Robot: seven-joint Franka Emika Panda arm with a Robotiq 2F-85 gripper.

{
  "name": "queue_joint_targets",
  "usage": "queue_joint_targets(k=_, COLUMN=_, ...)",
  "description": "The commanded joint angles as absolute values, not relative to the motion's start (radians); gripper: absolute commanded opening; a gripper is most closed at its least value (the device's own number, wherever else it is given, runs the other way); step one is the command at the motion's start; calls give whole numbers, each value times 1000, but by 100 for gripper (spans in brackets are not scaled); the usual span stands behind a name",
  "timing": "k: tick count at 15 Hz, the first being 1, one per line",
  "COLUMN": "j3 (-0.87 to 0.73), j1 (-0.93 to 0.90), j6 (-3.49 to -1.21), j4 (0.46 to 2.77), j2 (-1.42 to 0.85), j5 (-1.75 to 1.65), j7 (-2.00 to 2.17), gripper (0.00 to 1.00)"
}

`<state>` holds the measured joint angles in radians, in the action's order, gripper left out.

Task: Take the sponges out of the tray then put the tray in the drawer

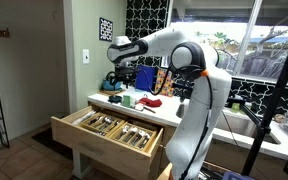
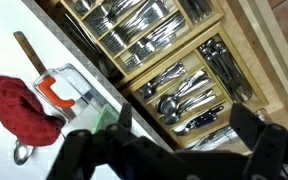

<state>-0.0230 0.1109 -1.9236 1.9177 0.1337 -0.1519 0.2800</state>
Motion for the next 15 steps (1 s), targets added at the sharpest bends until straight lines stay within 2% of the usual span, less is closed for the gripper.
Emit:
queue_joint_targets(k=1, j3=-46, j1=109, j6=-1861, j4=1879, j2=61, j5=-199, j7=176, gripper=100)
queue_joint_targets(k=8, j3=-114, j1=136, j6=-1936, j4=1805, j2=-88, j5=-391, j7=-141, gripper=100)
queue_joint_targets(k=12, j3=-147, j1=164, j6=-2018, j4=1747, j2=-168, j5=-375, j7=-261, gripper=100)
queue_joint_targets(k=15, j3=-143, j1=153, j6=-1997, j4=1778, j2=-136, j5=-372, j7=-217, gripper=100)
